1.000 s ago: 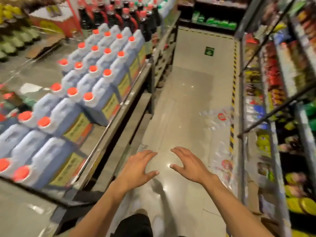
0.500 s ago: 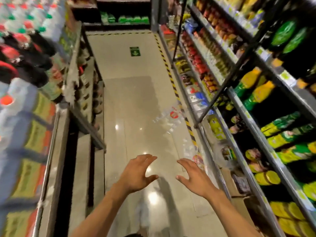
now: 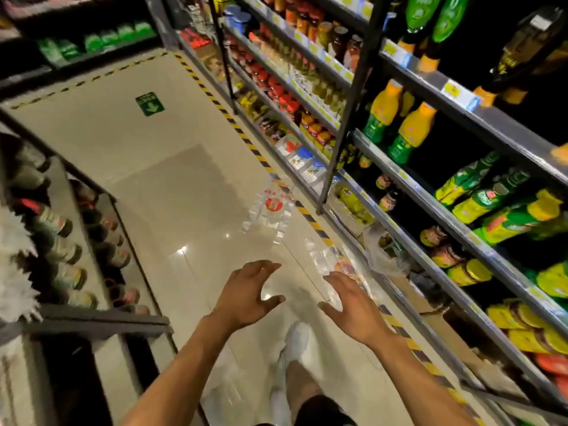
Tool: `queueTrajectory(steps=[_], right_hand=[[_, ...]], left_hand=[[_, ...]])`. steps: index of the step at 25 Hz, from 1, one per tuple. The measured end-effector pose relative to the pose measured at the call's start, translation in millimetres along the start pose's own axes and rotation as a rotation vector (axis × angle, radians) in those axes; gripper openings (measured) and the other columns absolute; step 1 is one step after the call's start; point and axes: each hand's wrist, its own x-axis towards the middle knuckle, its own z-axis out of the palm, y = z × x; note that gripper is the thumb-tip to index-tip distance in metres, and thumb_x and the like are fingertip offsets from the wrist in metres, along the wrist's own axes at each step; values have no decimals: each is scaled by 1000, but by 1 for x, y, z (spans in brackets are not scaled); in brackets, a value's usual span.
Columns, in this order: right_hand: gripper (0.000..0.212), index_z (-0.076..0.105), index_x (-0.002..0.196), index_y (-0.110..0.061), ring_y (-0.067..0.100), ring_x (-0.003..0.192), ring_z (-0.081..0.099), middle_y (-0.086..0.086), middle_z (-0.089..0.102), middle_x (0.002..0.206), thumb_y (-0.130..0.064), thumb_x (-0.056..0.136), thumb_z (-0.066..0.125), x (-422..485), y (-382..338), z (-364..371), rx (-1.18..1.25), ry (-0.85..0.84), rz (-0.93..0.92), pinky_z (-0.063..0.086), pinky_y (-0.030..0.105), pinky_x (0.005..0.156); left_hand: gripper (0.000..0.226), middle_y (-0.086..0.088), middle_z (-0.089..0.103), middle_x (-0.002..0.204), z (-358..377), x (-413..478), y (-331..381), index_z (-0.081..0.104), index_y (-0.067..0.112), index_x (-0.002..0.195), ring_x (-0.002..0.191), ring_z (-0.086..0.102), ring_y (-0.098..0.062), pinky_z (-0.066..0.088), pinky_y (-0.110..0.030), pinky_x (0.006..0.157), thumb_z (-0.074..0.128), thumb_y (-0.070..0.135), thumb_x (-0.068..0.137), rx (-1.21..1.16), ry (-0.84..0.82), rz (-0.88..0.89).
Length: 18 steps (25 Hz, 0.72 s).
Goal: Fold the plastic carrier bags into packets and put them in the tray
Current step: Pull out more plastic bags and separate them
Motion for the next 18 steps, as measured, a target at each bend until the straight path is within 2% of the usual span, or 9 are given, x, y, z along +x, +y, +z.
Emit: queueTrajectory(steps=[6,10,14,16,18], right_hand=[[67,45,151,-26,19,148,35,-2,36,161,-55,94,64,72,22,-27,48,140,165,38,35,115],[73,44,151,-24,23,145,39,0,39,159,-64,90,50,119,42,-39,93,187,242,45,43,112],[72,40,154,-26,21,149,33,-2,34,163,-62,93,52,162,60,-29,97,216,336,40,42,115],[72,40,154,-27,21,149,34,-1,35,163,-65,93,49,182,67,-18,86,234,384,40,42,116],[71,41,153,-26,23,149,35,0,36,162,-61,93,53,203,73,-3,100,269,476,41,42,115]], left_hand=[[78,6,46,153,-22,118,-20,39,35,152,141,41,-19,41,-41,110,50,74,86,81,-65,80],[78,4,47,154,-36,196,-34,40,32,153,142,41,-20,39,-42,110,51,72,87,101,-94,113],[79,3,49,153,-29,275,-59,43,32,151,141,42,-22,40,-44,109,48,74,85,108,-146,168],[79,2,51,151,-19,313,-75,45,30,150,138,45,-24,43,-45,107,49,73,84,109,-177,207],[78,2,53,148,-6,349,-94,46,29,149,135,48,-24,46,-45,104,53,71,84,116,-228,252]])
